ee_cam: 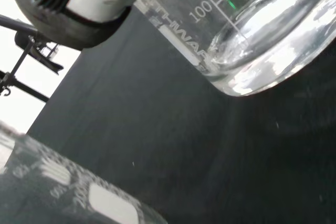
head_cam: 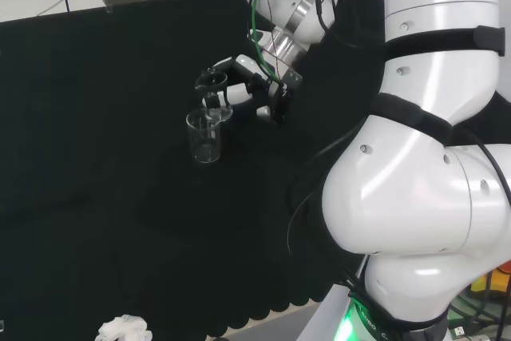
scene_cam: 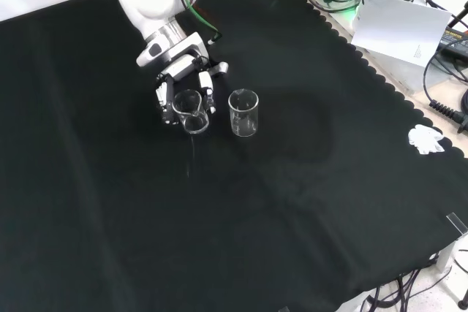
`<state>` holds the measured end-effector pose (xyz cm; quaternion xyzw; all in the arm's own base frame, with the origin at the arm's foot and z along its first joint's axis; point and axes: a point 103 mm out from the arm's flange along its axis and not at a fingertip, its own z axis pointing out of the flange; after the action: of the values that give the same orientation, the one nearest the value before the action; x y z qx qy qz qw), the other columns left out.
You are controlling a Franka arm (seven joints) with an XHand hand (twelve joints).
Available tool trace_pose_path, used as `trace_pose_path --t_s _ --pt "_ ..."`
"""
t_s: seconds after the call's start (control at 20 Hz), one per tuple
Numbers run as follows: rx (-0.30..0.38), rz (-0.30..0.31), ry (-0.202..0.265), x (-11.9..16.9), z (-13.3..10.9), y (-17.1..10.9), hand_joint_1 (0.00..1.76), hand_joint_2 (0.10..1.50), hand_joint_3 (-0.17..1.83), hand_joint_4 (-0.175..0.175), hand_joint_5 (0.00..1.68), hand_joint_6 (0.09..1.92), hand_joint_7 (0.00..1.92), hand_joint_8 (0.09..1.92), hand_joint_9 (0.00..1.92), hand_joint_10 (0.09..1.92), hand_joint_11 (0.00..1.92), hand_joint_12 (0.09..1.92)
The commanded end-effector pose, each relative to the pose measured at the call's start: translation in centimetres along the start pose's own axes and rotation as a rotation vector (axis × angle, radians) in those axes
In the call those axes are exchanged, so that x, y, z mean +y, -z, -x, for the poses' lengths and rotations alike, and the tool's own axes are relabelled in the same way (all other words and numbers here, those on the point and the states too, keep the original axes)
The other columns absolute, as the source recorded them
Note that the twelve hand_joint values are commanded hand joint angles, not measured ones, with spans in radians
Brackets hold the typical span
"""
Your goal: Pick up the beaker on the right.
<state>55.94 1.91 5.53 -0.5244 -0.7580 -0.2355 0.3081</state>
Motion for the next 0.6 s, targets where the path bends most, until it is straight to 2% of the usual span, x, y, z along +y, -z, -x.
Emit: trace_pose_path --t_s 0.05,0.3,0.6 --pt "-0.134 0.132 0.018 0.2 -2.4 4.8 1.16 1.0 -0.17 0.173 1.56 0.09 1.67 0.18 1.7 0.09 1.48 0.67" --pt "-0.176 0.153 0.013 -0.9 -3.6 7.6 1.16 1.0 -0.17 0.146 1.56 0.09 1.7 0.15 1.74 0.09 1.5 0.66" --pt "-0.188 0.199 -0.011 -3.6 -4.7 10.1 1.17 1.01 -0.17 0.119 1.55 0.09 1.7 0.15 1.75 0.09 1.51 0.65"
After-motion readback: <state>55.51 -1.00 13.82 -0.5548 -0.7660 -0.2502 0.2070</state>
